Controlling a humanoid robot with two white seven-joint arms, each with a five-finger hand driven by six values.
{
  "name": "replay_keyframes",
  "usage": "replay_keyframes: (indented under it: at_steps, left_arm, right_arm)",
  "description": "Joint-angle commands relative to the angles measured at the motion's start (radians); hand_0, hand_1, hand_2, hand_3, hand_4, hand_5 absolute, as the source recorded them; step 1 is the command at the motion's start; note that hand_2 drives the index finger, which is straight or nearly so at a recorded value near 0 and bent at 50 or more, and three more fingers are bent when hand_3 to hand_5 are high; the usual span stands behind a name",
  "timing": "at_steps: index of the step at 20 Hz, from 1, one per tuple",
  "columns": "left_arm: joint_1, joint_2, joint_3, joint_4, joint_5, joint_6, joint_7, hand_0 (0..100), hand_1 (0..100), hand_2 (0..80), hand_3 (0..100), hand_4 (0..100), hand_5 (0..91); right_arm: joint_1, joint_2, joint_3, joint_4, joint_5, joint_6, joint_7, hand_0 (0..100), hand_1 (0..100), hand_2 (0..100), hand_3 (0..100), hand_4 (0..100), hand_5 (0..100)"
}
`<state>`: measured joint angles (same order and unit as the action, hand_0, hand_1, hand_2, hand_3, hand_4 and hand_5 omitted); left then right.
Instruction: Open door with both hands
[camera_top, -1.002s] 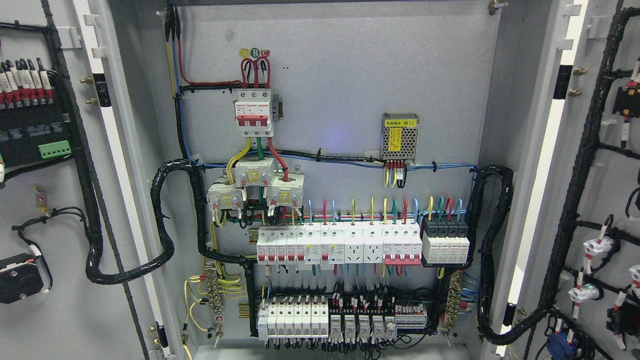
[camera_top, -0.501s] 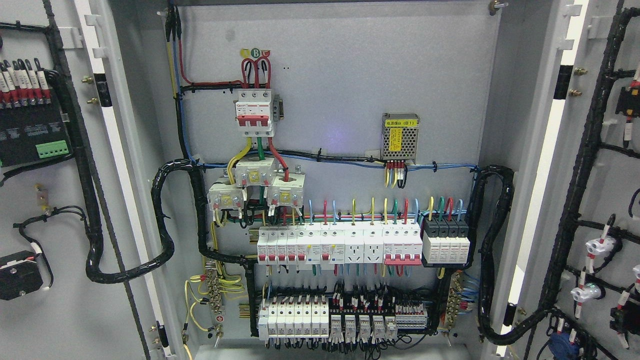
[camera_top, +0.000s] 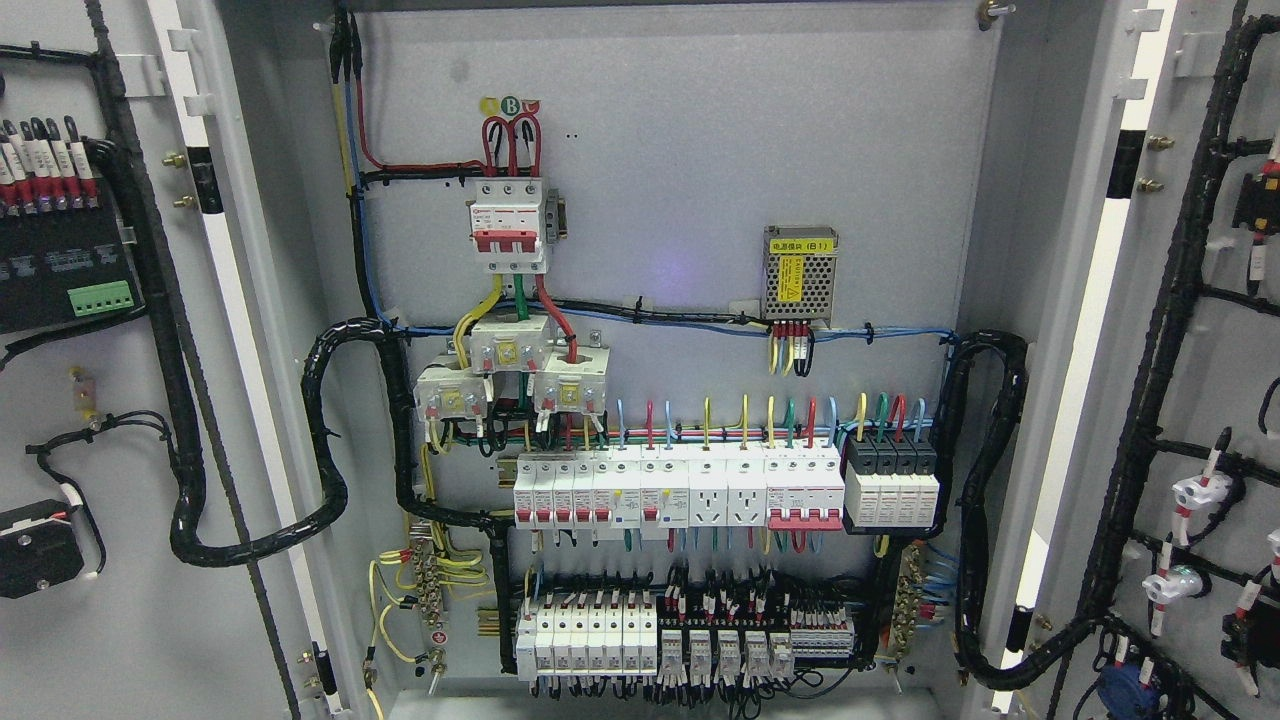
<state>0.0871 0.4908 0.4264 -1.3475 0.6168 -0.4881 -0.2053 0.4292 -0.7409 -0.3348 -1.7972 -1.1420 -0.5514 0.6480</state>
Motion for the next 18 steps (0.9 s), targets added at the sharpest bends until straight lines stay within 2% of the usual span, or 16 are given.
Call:
replay_keyframes:
  at_steps: [1, 6, 9, 18]
  left_arm:
    - [-0.006, 0.002, -0.003, 0.008, 0.000, -0.003, 0.000, 0, 0, 0.0, 0, 4, 0.0]
    - [-0.007, 0.000, -0.011, -0.007, 0.001, -0.004, 0.000, 0, 0, 0.0, 0, 4, 0.0]
    - [-0.006, 0.002, -0.026, -0.013, 0.000, -0.010, 0.000, 0, 0, 0.0, 0, 4, 0.0]
    - [0.006, 0.002, -0.078, -0.068, 0.001, -0.020, 0.001, 0, 0, 0.0, 0, 4, 0.0]
  right_arm:
    - [-0.003, -0.029, -0.006, 0.027, -0.028, 0.002, 0.010, 0, 0, 0, 0, 0, 0]
    - [-0.012, -0.051, 0.000, 0.059, -0.035, 0.002, 0.013, 0, 0, 0, 0, 0, 0]
    - [-0.013, -0.051, -0.001, 0.065, -0.035, 0.002, 0.036, 0, 0, 0, 0, 0, 0]
    - [-0.003, -0.043, 0.013, -0.022, -0.035, -0.001, 0.036, 0, 0, 0, 0, 0, 0]
